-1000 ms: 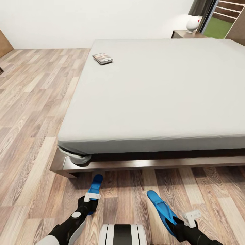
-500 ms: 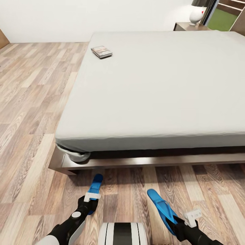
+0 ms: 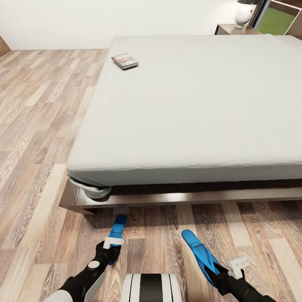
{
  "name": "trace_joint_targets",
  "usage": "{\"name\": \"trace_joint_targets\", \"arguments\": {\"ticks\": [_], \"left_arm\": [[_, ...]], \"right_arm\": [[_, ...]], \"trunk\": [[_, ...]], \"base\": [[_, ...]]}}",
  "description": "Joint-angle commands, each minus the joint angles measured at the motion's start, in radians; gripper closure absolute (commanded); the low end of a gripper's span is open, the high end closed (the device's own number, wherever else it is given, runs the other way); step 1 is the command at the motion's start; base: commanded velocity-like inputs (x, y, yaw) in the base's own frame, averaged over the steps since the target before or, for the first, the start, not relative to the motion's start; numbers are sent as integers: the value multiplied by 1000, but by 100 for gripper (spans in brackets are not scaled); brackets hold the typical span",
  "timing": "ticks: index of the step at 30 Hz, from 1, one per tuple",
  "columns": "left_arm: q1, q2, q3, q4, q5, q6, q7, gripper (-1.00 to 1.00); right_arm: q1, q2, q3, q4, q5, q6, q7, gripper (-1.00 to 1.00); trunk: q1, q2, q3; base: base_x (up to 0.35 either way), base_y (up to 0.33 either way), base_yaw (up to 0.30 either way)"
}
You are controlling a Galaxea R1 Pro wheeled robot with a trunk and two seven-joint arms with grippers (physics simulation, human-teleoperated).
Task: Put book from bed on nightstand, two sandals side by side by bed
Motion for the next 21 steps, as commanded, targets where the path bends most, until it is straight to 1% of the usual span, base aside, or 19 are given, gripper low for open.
{"name": "trace_joint_targets", "arguments": {"ticks": [1,2,6,11,19,21], "left_arm": [[-1,1,-9,0,7,-3,7,100],[-1,2,-9,0,7,-3,7,100],[-1,2,-9,0,7,-3,7,100],[-1,2,-9,0,7,-3,7,100],[-1,2,-9,1,7,-3,7,100],[-1,2,-9,1,7,-3,7,100]], "right_arm": [[0,0,-1,-3,6,5,5,100],[0,0,0,-3,6,5,5,100],[-1,0,0,-4,6,5,2,100],[-2,0,0,-4,6,-1,0,100],[-2,0,1,-3,5,-4,-1,100],[-2,0,2,-3,5,-4,-1,100]], "trunk": [[0,0,0],[0,0,0],[2,-1,-16],[2,-1,-16],[5,-3,-47],[5,-3,-47]], "base": [[0,0,0],[0,0,0],[0,0,0],[0,0,0],[0,0,0],[0,0,0]]}}
